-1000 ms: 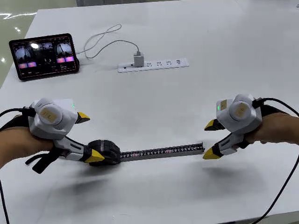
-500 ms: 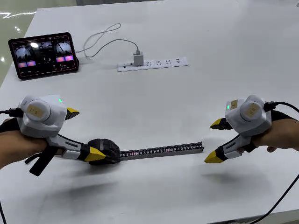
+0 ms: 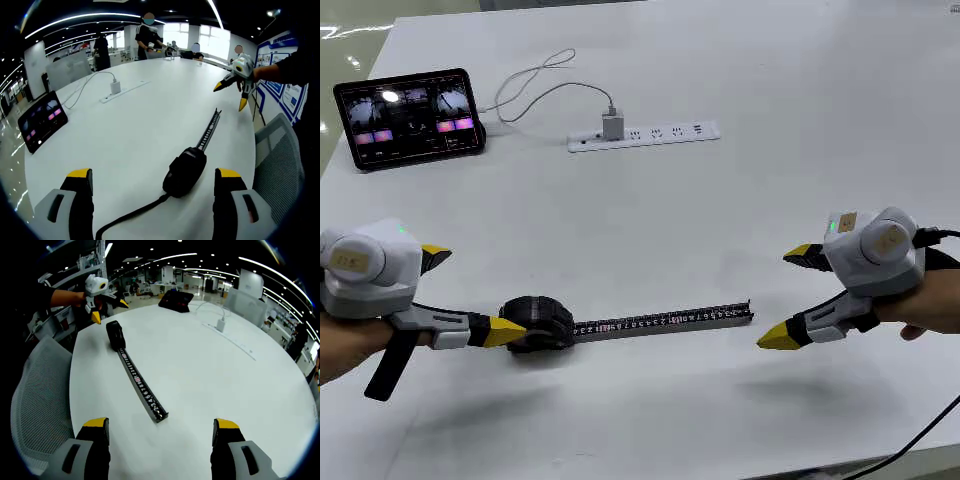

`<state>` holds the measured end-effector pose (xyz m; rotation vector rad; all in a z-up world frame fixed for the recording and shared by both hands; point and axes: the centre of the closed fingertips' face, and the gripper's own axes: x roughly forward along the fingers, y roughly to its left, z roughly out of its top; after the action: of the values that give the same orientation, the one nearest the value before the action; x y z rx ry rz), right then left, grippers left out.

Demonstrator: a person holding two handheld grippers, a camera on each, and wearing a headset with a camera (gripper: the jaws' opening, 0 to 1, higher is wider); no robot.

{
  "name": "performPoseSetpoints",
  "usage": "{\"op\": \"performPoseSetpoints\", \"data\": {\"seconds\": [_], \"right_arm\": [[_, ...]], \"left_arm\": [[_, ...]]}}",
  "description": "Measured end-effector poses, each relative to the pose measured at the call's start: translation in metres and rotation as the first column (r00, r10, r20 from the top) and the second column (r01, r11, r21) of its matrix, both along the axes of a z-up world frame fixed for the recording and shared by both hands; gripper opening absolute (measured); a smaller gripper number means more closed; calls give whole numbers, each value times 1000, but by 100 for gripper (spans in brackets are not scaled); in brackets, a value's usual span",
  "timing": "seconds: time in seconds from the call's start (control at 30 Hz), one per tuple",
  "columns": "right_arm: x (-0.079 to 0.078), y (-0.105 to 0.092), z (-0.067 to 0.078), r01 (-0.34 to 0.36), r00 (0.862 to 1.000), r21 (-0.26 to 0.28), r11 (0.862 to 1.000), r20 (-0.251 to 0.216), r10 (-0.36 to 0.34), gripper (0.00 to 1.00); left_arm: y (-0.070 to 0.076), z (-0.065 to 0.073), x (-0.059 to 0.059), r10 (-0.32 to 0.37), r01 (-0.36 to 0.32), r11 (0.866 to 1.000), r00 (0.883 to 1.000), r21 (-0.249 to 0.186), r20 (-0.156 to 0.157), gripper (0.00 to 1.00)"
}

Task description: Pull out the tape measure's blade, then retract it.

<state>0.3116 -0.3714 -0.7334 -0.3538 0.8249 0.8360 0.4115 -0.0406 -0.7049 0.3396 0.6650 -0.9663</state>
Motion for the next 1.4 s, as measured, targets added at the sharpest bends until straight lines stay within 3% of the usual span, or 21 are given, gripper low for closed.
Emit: {"op": "performPoseSetpoints", "data": {"seconds": [0.37, 0.53, 0.63, 0.73, 0.9, 1.1, 1.27, 1.4], "right_arm": [[-11, -5, -2, 23, 1000, -1, 1000, 6, -23, 84], [-12, -9, 4, 45, 998, 6, 999, 43, -45, 86], [-14, -13, 7, 57, 996, 6, 998, 62, -57, 86], [-16, -19, 9, 75, 994, 3, 997, 73, -75, 87], [-21, -26, 13, 103, 991, 18, 994, 89, -104, 91], [-31, -36, 14, 117, 989, 31, 993, 89, -119, 95], [-38, -41, 12, 137, 987, 47, 990, 84, -140, 98], [-43, -42, 9, 157, 984, 61, 986, 75, -161, 99]], "left_arm": [[20, -5, -15, 44, -44, 999, 999, 4, -3, 99], [31, -10, -22, 53, -54, 998, 998, 38, 17, 99], [35, -9, -25, 59, -60, 998, 998, 31, 21, 99], [39, -6, -27, 69, -70, 997, 997, 21, 46, 99], [46, -8, -33, 84, -85, 996, 995, 15, 51, 99], [47, -10, -43, 88, -89, 996, 995, 12, 55, 99], [47, -14, -50, 91, -91, 996, 995, 12, 33, 99], [50, -16, -53, 86, -86, 996, 995, 17, 41, 99]]}}
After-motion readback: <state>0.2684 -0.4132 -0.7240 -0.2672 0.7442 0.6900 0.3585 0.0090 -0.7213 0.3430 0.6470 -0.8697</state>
